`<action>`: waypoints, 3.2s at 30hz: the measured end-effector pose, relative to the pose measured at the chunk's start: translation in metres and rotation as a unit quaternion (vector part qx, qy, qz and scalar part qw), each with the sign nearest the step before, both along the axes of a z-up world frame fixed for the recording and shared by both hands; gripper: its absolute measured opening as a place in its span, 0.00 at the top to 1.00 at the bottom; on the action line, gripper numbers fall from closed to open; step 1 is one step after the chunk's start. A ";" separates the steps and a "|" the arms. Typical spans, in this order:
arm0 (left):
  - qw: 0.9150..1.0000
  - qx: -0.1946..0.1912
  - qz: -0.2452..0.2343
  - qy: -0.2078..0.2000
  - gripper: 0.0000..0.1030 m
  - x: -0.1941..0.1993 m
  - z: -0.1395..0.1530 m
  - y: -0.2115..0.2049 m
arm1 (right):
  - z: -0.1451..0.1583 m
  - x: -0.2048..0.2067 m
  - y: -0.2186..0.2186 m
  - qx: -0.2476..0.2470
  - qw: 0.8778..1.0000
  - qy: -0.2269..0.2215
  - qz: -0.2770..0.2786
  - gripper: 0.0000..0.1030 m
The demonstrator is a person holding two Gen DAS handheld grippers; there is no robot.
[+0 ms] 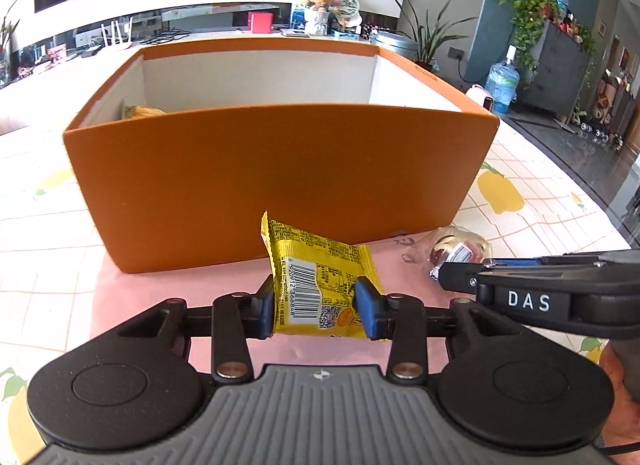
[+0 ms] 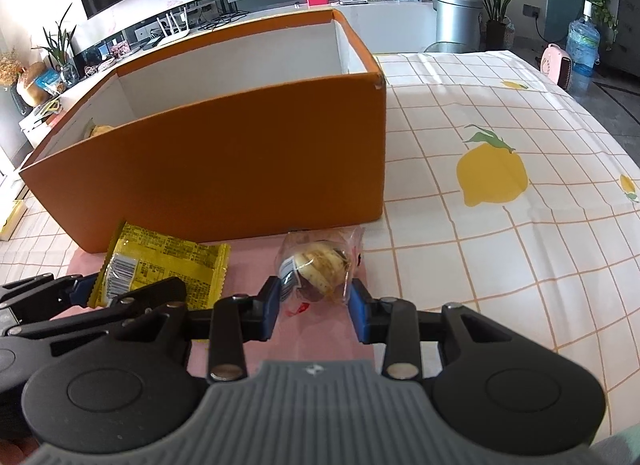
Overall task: Organize snacks
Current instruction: 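Lift both held snacks and carry them over the orange box, then lower both snacks into the box and open both tools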
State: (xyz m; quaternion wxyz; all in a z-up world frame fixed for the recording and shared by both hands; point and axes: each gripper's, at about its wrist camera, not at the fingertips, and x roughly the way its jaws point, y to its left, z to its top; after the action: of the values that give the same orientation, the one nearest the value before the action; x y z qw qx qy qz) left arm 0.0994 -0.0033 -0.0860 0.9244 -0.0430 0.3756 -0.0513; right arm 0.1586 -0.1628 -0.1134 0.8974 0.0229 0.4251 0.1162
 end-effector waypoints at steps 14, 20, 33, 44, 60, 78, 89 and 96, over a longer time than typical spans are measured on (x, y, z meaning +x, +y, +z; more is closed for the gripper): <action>0.999 0.012 0.003 -0.045 0.57 -0.026 0.038 0.000 | 0.028 -0.045 -0.007 0.006 0.999 -0.043 0.007 0.68; 0.998 0.012 0.005 -0.068 0.58 -0.029 0.055 0.002 | 0.047 -0.064 -0.014 0.014 0.998 -0.064 0.004 0.68; 0.991 0.040 0.022 -0.128 0.58 -0.015 0.096 0.019 | 0.103 -0.068 0.000 0.006 0.990 -0.136 0.031 0.68; 0.989 0.061 0.019 -0.137 0.59 0.028 0.111 0.030 | 0.134 -0.018 0.020 -0.020 0.984 -0.164 0.064 0.68; 0.997 0.047 -0.039 -0.037 0.59 0.112 0.077 0.053 | 0.112 0.124 0.056 -0.047 0.987 -0.048 0.146 0.68; 0.993 0.051 -0.053 0.096 0.63 0.173 0.032 0.052 | 0.042 0.207 0.094 -0.208 0.956 0.052 0.203 0.66; 0.991 0.087 -0.044 0.095 0.29 0.180 0.036 0.045 | 0.040 0.206 0.094 -0.205 0.956 0.067 0.199 0.62; 0.993 0.086 -0.036 0.078 0.25 0.173 0.060 0.046 | 0.063 0.202 0.087 -0.189 0.962 0.055 0.188 0.50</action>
State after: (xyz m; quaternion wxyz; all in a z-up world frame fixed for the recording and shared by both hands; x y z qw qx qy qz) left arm 0.2724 0.0427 -0.0263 0.8899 0.0461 0.4513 -0.0485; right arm 0.3611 -0.0761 -0.0502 0.8225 -0.2211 0.4846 0.1993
